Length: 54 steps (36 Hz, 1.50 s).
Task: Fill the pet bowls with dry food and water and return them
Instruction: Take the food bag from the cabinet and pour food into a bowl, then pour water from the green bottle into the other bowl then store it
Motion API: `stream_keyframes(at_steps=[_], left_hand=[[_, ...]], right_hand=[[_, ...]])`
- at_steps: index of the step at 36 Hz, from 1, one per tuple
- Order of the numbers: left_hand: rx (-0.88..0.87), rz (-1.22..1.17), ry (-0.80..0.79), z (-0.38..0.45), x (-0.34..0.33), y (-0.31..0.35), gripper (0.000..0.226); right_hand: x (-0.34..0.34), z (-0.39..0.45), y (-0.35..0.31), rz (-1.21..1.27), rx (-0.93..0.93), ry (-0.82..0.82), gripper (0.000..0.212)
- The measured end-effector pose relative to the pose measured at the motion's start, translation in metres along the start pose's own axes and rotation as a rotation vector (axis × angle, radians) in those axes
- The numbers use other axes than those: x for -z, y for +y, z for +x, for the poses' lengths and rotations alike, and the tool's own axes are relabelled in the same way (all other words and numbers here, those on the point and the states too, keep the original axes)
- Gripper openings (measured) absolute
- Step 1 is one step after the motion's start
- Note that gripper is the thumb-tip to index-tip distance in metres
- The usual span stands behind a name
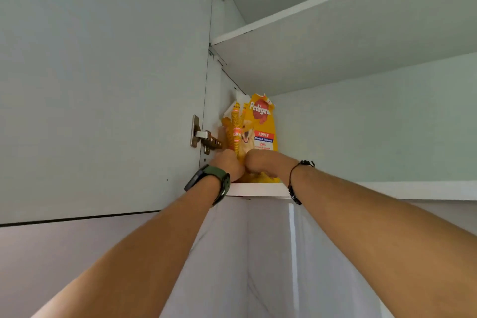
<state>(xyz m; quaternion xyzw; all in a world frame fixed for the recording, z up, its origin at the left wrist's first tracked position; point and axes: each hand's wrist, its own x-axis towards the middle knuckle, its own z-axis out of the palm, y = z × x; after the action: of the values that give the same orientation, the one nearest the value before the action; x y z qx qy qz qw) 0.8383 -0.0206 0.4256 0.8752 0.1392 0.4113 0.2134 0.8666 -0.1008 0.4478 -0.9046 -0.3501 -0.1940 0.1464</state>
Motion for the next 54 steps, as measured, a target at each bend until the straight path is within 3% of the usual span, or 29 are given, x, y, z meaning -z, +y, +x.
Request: stream_keyframes(at_steps=[7, 11, 16, 18, 22, 27, 29, 33, 41, 54], left_hand=[[0.044, 0.098, 0.098, 0.002, -0.005, 0.001, 0.021], [0.021, 0.123, 0.179, -0.001, 0.005, 0.010, 0.019], [-0.031, 0.085, 0.325, -0.015, 0.026, 0.039, 0.019], [-0.070, 0.067, 0.330, -0.024, 0.031, 0.057, 0.015], [-0.144, 0.024, 0.310, -0.039, 0.030, 0.102, 0.028], [-0.296, -0.048, 0.227, -0.061, 0.016, 0.172, 0.023], [-0.323, -0.065, 0.188, -0.075, 0.007, 0.203, 0.019], [-0.374, -0.152, 0.100, -0.097, -0.018, 0.260, 0.023], [-0.489, -0.397, -0.094, -0.141, -0.071, 0.371, 0.036], [-0.480, -0.676, -0.426, -0.190, -0.135, 0.515, 0.020]], right_hand=[[0.001, -0.001, 0.007, 0.015, 0.014, 0.063, 0.031], [0.008, -0.011, 0.022, 0.064, 0.039, 0.137, 0.012], [0.043, -0.051, 0.052, 0.181, 0.029, 0.288, 0.031], [0.063, -0.068, 0.067, 0.166, 0.022, 0.335, 0.032], [0.102, -0.098, 0.100, 0.097, -0.046, 0.421, 0.034], [0.155, -0.142, 0.145, 0.037, -0.156, 0.479, 0.003], [0.173, -0.161, 0.165, 0.028, -0.199, 0.517, 0.006], [0.208, -0.203, 0.206, 0.008, -0.300, 0.592, 0.033], [0.260, -0.301, 0.287, -0.082, -0.509, 0.694, 0.033], [0.270, -0.359, 0.396, 0.072, -0.679, 0.664, 0.029]])
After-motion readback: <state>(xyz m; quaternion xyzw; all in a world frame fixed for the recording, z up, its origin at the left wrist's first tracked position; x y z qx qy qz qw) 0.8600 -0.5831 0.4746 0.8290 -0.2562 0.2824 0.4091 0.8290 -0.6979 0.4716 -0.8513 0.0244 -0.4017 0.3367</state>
